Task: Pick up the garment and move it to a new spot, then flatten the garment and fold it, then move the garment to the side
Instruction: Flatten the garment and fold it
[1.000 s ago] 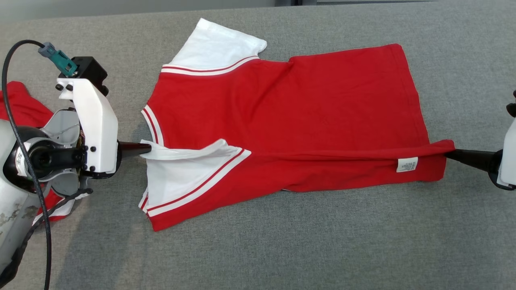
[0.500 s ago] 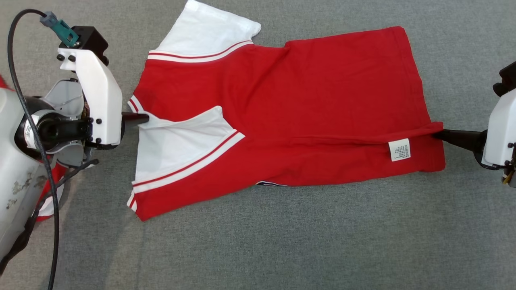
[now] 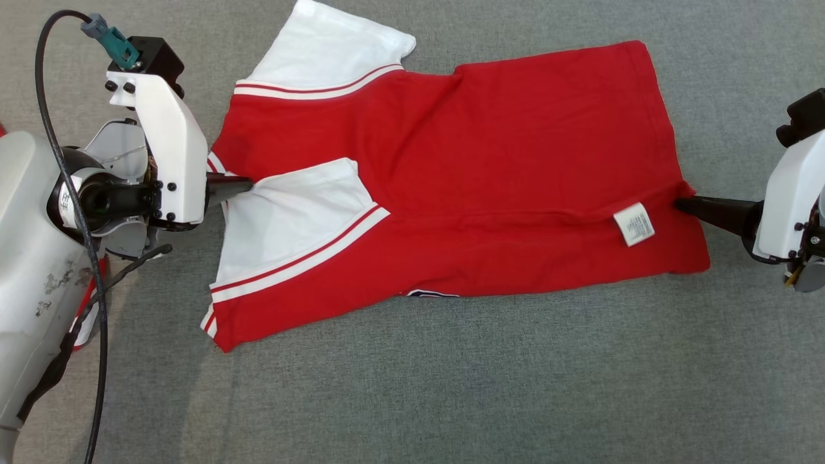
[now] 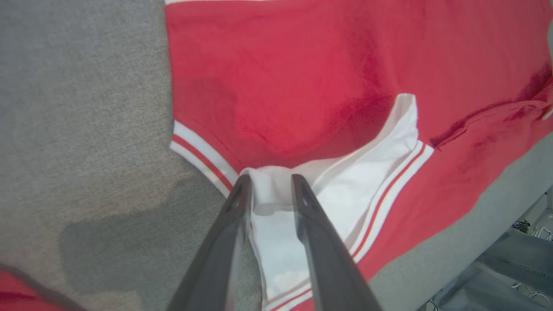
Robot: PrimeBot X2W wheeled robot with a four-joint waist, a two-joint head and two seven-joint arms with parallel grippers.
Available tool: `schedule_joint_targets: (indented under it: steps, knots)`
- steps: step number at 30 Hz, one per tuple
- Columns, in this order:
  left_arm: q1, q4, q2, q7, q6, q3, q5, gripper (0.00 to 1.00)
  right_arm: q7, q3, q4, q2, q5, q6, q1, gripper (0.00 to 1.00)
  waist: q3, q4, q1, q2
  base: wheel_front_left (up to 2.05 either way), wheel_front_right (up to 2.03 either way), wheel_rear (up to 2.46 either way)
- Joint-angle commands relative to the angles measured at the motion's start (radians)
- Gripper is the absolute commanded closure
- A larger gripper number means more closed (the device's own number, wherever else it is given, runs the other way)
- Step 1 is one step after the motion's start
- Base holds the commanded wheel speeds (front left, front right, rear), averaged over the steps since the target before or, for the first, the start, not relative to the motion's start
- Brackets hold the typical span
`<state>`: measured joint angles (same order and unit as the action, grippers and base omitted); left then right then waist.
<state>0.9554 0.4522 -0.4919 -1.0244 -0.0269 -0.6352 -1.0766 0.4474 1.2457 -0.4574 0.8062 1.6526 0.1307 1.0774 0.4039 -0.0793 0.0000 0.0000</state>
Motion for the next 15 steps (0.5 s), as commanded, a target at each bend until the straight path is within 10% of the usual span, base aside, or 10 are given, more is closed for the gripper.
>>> schedule_joint_targets:
  steps: [1, 15]
  knots:
    - [0.018, 0.007, -0.003, 0.004, -0.009, -0.001, 0.001, 0.0, -0.013, -0.001, -0.001, -0.003, -0.006, 0.0, 0.005, 0.0, -0.006, 0.002, 0.0, 0.0, 0.0, 0.0, 0.0]
    - [-0.089, -0.02, -0.02, 0.094, -0.051, 0.016, -0.019, 0.0, -0.179, -0.026, 0.011, 0.008, -0.023, 0.0, -0.065, 0.0, -0.147, 0.009, 0.0, 0.0, 0.0, 0.0, 0.0]
